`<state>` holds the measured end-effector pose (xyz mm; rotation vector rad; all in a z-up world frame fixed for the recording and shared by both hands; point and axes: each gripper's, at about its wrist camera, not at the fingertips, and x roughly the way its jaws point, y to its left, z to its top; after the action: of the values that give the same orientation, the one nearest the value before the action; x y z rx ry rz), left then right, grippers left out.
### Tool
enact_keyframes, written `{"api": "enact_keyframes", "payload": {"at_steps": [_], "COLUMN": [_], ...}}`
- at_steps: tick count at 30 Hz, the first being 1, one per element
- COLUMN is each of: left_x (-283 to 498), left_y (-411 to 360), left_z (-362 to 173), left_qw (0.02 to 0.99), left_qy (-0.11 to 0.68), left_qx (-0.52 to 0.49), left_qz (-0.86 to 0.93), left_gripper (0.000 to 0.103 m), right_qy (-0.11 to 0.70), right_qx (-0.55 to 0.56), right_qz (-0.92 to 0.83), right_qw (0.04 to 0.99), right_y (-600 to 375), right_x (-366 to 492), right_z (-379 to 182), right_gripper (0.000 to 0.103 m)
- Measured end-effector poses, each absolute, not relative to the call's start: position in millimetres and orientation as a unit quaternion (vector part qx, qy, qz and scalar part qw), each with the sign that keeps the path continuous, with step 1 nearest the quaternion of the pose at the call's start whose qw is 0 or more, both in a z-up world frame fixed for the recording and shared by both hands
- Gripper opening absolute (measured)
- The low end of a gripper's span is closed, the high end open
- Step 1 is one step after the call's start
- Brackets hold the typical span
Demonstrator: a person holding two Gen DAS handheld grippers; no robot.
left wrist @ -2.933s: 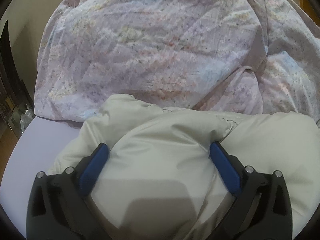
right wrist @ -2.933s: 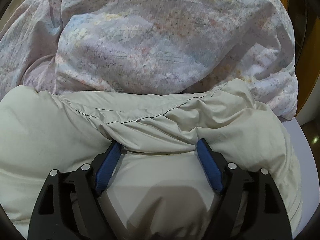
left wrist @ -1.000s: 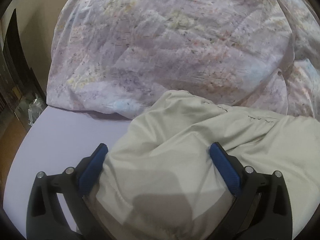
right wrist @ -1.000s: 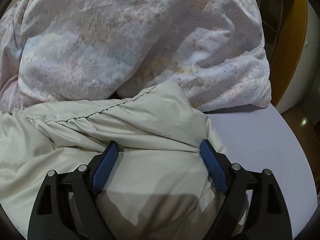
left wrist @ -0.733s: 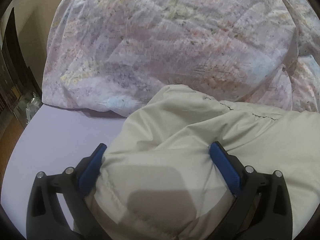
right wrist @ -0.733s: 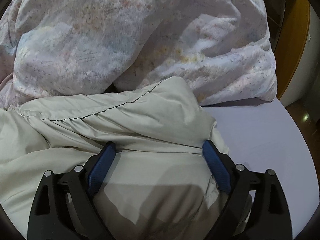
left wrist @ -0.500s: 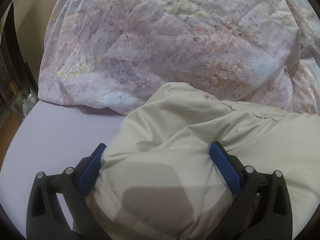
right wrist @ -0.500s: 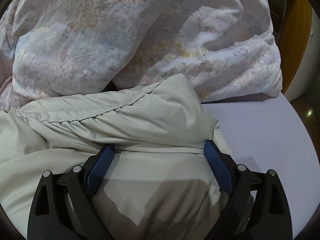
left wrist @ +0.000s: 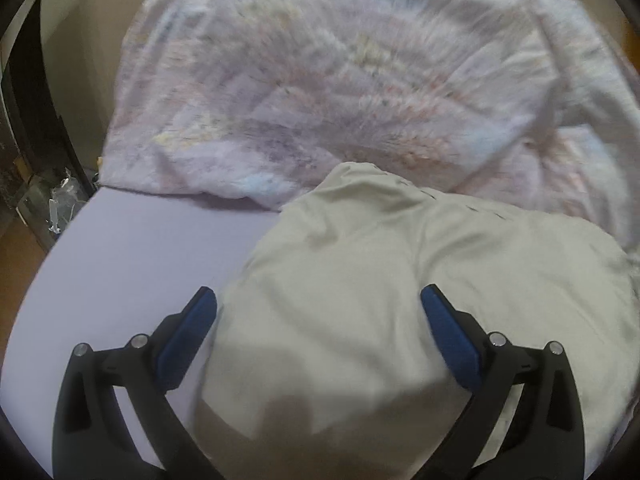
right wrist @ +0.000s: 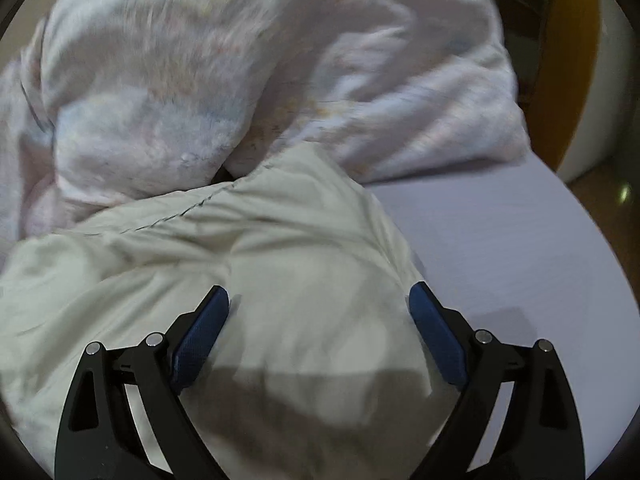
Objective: Fold large clothes
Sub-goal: 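Grasp the folded jacket edge with both grippers and roll it over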
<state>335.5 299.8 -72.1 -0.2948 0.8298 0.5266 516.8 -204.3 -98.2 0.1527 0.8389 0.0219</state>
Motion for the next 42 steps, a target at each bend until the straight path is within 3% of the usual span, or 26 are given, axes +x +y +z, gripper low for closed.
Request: {"api": "enact_keyframes", "payload": {"at_steps": [6, 11, 22, 25, 28, 30, 32, 42], "left_x": [263.9, 221.9, 232.7, 236.7, 235.8, 234.9, 235.9, 201.8], "left_y": [293.6, 278.3, 257.9, 262.8, 271.0, 273.9, 275.3, 296.4], "left_z": [-59.2, -71.3, -107.1, -112.7, -117.3, -115.6, -110.0, -81.6], "left_qw": [0.862, 0.837, 0.817, 0.812, 0.805, 0.804, 0.808, 0.821], "left_qy": [0.400, 0.418, 0.407, 0.384, 0.357, 0.345, 0.339, 0.320], "left_qx": [-0.182, -0.255, -0.370, -0.404, -0.443, -0.454, -0.454, -0.447], "left_qz": [0.252, 0.242, 0.172, 0.173, 0.170, 0.167, 0.163, 0.157], "left_gripper": [0.101, 0.098, 0.071, 0.064, 0.050, 0.035, 0.030, 0.024], "right_qy": [0.437, 0.478, 0.477, 0.459, 0.443, 0.432, 0.425, 0.417], "right_qx": [0.187, 0.305, 0.401, 0.431, 0.455, 0.460, 0.459, 0.453], "right_qz": [-0.002, 0.023, 0.078, 0.095, 0.112, 0.122, 0.128, 0.189], "right_qw": [0.880, 0.824, 0.778, 0.771, 0.764, 0.766, 0.770, 0.765], "right_y": [-255.4, -267.5, -257.6, -260.7, -263.4, -261.7, -260.1, -240.9], "right_x": [454.7, 423.2, 414.3, 413.5, 410.3, 406.7, 402.7, 367.6], "right_z": [-87.2, -112.7, -144.1, -151.1, -157.8, -155.8, -148.9, -117.9], "right_gripper": [0.092, 0.082, 0.066, 0.057, 0.042, 0.031, 0.027, 0.023]}}
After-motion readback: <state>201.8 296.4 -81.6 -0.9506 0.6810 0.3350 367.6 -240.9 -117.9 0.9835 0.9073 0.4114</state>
